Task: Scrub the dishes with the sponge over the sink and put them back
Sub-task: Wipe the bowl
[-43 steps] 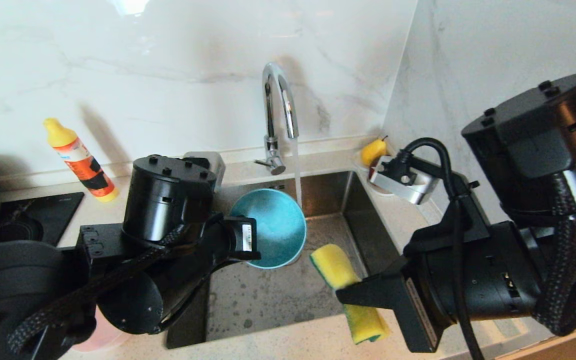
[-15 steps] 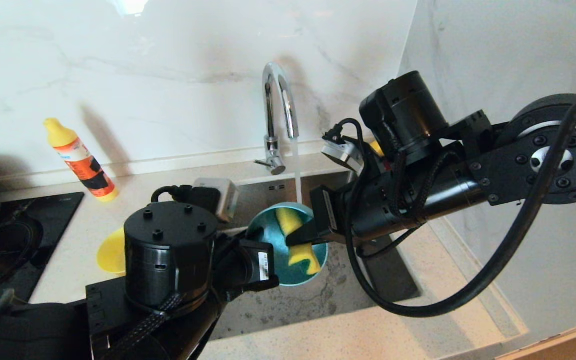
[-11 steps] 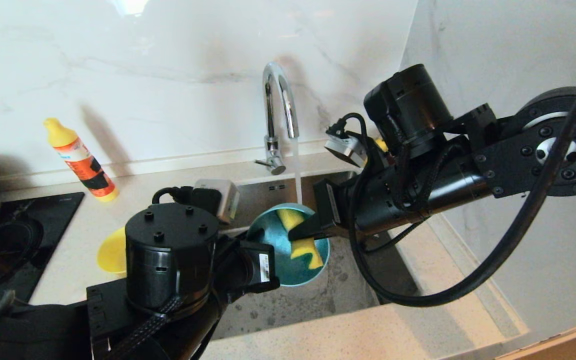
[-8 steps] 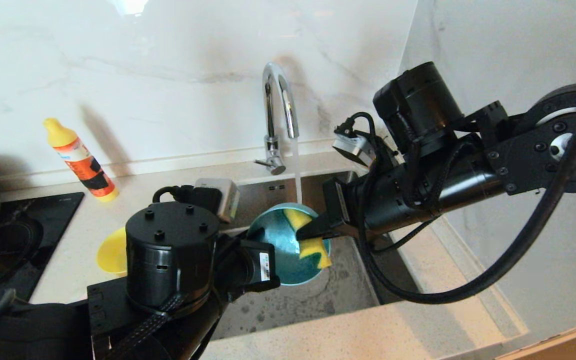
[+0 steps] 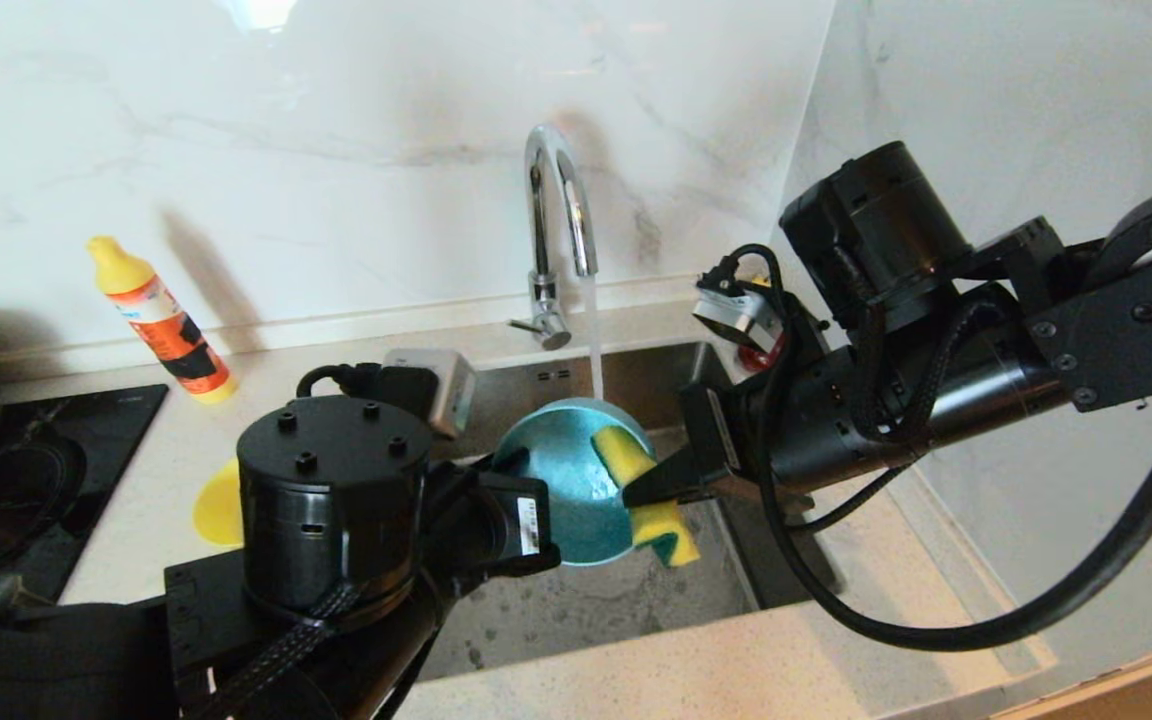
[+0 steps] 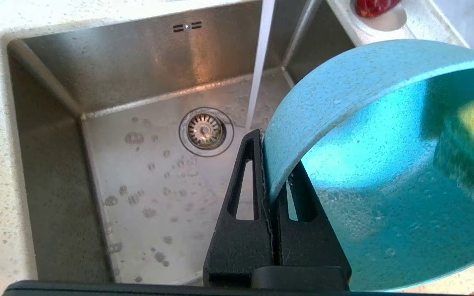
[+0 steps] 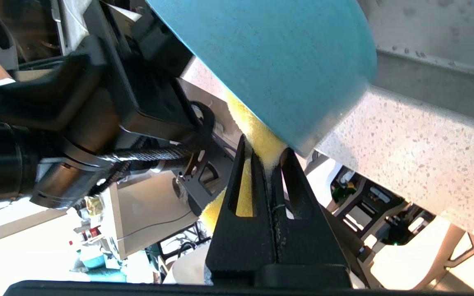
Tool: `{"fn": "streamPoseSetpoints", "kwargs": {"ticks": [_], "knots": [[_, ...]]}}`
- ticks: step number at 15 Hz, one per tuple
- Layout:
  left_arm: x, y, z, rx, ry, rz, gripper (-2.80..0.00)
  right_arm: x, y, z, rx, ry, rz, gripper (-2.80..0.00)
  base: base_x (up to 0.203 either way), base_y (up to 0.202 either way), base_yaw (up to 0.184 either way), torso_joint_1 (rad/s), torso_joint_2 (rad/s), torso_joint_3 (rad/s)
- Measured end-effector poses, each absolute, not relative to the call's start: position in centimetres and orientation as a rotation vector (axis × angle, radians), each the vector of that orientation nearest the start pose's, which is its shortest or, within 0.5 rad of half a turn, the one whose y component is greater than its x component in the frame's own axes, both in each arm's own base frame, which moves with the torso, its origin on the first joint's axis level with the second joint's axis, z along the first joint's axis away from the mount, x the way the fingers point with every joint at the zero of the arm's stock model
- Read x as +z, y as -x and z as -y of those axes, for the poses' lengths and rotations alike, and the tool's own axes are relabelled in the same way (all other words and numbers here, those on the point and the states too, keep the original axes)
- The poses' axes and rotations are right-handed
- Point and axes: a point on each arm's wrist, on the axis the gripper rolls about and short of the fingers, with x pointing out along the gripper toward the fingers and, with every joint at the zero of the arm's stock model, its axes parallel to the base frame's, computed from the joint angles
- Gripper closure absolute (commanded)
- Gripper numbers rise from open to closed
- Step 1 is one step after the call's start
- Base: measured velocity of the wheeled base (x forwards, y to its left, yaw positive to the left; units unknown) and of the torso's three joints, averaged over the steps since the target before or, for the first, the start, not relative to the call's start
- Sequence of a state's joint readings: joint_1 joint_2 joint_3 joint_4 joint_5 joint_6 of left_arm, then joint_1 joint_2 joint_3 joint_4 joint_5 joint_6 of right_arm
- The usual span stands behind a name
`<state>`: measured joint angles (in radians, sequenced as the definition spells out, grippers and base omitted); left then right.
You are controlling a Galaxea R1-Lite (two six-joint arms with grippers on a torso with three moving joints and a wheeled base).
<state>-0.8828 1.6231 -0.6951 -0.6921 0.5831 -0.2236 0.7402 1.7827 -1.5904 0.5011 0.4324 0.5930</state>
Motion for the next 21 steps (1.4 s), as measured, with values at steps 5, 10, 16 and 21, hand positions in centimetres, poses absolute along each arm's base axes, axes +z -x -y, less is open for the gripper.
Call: {"fn": "streamPoseSetpoints", "kwargs": {"ticks": [5, 10, 16, 21], "knots": [[19.1, -18.5, 20.5, -0.278, 0.088, -0.183, 0.00, 26.5, -23.1, -23.4, 0.885, -0.378, -1.055, 0.00, 0.000, 0.000, 0.000, 0.000, 0.00, 0.000], [19.7, -18.7, 20.7, -0.280, 0.103, -0.166, 0.00, 25.6, -23.0, -24.9, 0.905, -0.353, -1.089, 0.00, 0.000, 0.000, 0.000, 0.000, 0.00, 0.000], [20.0, -18.7, 20.7, -0.281, 0.110, -0.160, 0.00, 25.3, -23.3, -26.2, 0.920, -0.346, -1.096, 0.00, 0.000, 0.000, 0.000, 0.000, 0.00, 0.000], [19.9, -18.7, 20.7, -0.281, 0.110, -0.161, 0.00, 25.6, -23.5, -25.3, 0.901, -0.359, -1.086, 0.00, 0.000, 0.000, 0.000, 0.000, 0.00, 0.000]]}}
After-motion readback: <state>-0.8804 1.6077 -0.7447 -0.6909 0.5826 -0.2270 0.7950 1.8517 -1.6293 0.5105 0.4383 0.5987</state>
